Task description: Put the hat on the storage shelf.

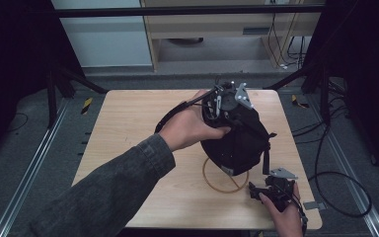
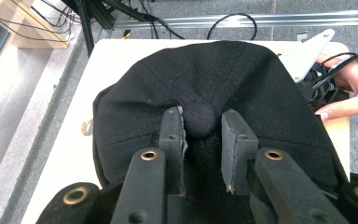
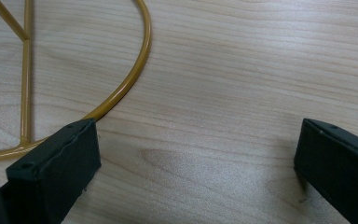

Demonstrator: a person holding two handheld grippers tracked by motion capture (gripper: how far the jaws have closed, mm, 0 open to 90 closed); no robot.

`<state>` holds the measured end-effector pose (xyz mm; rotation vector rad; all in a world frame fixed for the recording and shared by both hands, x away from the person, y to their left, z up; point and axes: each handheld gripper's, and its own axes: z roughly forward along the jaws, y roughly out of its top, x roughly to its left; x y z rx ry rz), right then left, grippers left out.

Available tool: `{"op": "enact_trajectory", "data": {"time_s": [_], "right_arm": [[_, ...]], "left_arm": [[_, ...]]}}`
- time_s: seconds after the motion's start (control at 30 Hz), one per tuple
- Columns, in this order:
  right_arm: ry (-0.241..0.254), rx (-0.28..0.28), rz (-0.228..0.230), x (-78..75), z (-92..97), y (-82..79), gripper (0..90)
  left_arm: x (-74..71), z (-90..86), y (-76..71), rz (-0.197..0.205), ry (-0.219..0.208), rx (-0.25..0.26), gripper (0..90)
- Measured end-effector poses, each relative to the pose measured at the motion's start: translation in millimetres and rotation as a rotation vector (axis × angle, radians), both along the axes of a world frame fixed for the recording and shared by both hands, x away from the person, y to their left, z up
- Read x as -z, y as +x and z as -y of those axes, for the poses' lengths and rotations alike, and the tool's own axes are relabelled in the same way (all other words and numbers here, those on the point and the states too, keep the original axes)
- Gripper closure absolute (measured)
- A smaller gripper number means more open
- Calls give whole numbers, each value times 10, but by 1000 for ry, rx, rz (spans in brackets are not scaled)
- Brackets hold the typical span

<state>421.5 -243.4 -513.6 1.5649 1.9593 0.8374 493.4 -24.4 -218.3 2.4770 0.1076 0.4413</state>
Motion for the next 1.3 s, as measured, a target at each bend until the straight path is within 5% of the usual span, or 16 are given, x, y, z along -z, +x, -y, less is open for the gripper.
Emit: {"op": "enact_trajectory", "data": {"time_s": [0.5, 1.3], "right_arm": [[-2, -1, 2, 0, 2, 1, 4], [-2, -1, 2, 0, 2, 1, 4]], "left_arm": [[116, 28, 47, -36, 11, -5, 711], [209, 61, 44, -37, 17, -4, 696]]}}
